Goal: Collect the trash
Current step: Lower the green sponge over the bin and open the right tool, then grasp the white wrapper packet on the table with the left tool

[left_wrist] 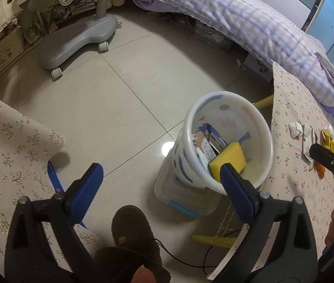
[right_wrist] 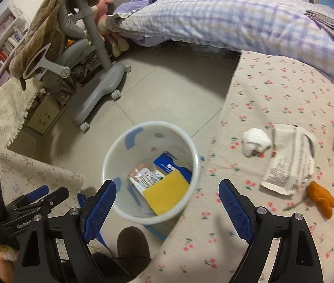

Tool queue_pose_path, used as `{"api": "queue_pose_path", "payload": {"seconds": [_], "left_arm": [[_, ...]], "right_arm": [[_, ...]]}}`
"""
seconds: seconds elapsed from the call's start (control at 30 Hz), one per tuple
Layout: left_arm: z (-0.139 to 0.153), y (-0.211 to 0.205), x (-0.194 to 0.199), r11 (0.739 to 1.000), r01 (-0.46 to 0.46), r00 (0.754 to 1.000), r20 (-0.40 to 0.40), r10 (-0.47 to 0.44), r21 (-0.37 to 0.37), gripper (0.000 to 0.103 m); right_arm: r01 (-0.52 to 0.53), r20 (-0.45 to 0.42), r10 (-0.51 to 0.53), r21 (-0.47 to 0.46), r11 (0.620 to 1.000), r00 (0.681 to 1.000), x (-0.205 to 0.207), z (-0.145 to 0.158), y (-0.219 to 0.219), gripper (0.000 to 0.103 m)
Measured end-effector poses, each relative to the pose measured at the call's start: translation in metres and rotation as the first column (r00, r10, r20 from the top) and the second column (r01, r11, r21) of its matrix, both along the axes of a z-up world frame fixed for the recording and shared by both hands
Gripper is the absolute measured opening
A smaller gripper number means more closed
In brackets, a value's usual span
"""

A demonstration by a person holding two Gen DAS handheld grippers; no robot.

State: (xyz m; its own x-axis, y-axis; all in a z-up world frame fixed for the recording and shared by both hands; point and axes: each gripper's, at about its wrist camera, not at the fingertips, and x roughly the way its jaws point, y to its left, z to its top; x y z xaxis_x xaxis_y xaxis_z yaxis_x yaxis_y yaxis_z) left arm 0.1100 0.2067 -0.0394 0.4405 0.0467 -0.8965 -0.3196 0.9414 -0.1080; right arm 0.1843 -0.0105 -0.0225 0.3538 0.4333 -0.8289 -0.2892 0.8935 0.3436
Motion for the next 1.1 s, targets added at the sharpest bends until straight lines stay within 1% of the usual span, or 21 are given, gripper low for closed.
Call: {"api": "queue_pose_path", "payload": {"seconds": [0.37, 0.7, 1.1], "left_arm": [[0.006, -0.034, 0.008, 0.998, 0.064, 0.998, 0.013, -0.064, -0.025, 0.099], [0.011, -0.078, 0.018, 0.989, 0.147, 0.989, 0.018, -0.147, -0.016, 0.099], [0.017, -0.142, 0.035, 0.973, 0.229, 0.973, 0.029, -0.228, -0.027, 0.099]], "right_arm": [[0.043, 0.014, -0.042, -0.047, 0.998, 0.999, -0.019, 0.017, -0.056, 0.090], [0.130, 0.015, -0.129, -0.070, 0.989, 0.992, -0.031, 0.028, -0.126, 0.090], [0.222, 0.033, -0.220, -0.102, 0.970, 0.975, -0.050, 0.036, -0.204, 0.090]]}}
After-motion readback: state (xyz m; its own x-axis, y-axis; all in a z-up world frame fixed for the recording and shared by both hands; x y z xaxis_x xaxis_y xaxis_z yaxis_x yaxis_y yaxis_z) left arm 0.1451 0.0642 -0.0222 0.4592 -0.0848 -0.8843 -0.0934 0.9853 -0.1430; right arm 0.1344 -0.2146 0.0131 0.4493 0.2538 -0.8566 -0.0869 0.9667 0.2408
